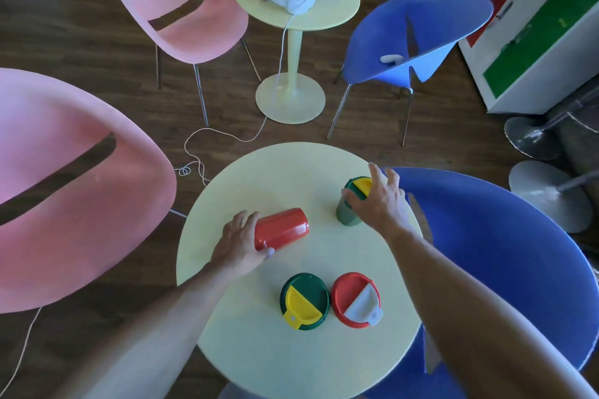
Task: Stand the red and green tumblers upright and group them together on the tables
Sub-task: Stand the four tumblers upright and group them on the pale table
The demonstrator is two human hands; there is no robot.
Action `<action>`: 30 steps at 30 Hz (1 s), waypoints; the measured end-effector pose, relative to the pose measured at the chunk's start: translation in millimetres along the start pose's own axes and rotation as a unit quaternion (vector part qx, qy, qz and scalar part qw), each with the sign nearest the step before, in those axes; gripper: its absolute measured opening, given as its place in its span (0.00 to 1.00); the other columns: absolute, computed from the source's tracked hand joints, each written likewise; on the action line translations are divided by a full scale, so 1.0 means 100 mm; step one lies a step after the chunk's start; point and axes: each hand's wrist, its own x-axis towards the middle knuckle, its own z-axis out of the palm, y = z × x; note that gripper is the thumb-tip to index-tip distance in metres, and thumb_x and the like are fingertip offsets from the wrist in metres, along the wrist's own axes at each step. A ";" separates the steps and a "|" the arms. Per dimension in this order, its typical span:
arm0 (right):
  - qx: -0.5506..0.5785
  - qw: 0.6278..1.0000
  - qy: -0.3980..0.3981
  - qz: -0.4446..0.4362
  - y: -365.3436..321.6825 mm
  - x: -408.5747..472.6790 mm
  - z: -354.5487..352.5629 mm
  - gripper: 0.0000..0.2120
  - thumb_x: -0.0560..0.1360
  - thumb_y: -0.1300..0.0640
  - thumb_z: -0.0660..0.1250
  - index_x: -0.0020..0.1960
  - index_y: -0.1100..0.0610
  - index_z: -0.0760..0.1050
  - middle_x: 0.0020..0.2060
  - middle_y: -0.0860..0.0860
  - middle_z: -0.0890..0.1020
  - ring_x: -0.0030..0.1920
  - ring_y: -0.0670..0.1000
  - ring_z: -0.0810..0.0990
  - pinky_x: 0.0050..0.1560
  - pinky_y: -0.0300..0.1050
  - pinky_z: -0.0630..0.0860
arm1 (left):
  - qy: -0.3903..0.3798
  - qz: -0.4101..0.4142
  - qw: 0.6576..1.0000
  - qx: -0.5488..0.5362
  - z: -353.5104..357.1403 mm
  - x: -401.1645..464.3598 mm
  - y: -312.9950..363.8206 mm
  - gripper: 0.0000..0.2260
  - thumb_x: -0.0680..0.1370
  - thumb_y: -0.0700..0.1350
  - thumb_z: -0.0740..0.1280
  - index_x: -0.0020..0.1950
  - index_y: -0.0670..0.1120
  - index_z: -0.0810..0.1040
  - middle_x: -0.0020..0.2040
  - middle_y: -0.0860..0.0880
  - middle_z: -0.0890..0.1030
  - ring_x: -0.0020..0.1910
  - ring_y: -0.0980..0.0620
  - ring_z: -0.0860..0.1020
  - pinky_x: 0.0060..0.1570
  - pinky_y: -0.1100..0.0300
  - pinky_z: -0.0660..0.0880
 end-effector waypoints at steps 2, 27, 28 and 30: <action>-0.013 0.999 -0.027 0.022 -0.05 0.12 0.07 0.40 0.70 0.32 0.65 0.75 0.47 0.56 0.73 0.56 0.61 0.65 0.64 0.70 0.56 0.58 0.73 | -0.033 0.015 0.999 -0.026 0.02 0.06 -0.13 0.38 0.68 0.58 0.72 0.73 0.52 0.60 0.71 0.47 0.66 0.68 0.44 0.67 0.63 0.48 0.69; -0.012 0.994 -0.090 -0.066 0.06 -0.74 0.37 0.32 0.67 0.41 0.73 0.68 0.44 0.67 0.64 0.49 0.68 0.58 0.56 0.75 0.52 0.45 0.75 | -0.061 0.035 0.991 -0.112 -0.03 0.13 -0.28 0.44 0.61 0.57 0.79 0.71 0.48 0.65 0.64 0.45 0.75 0.60 0.47 0.74 0.55 0.61 0.67; -0.012 0.993 -0.092 -0.068 0.07 -0.74 0.36 0.32 0.68 0.41 0.73 0.68 0.44 0.66 0.65 0.49 0.67 0.59 0.56 0.75 0.52 0.45 0.74 | -0.051 0.032 0.991 -0.118 -0.03 0.12 -0.27 0.44 0.60 0.57 0.80 0.71 0.48 0.65 0.63 0.45 0.75 0.60 0.47 0.74 0.55 0.61 0.67; -0.002 0.993 -0.099 -0.065 0.08 -0.75 0.35 0.35 0.68 0.40 0.73 0.70 0.45 0.64 0.67 0.50 0.66 0.62 0.56 0.74 0.55 0.46 0.73 | -0.031 0.025 0.990 -0.134 -0.04 0.07 -0.21 0.43 0.59 0.56 0.80 0.70 0.50 0.66 0.62 0.46 0.75 0.59 0.48 0.74 0.54 0.62 0.66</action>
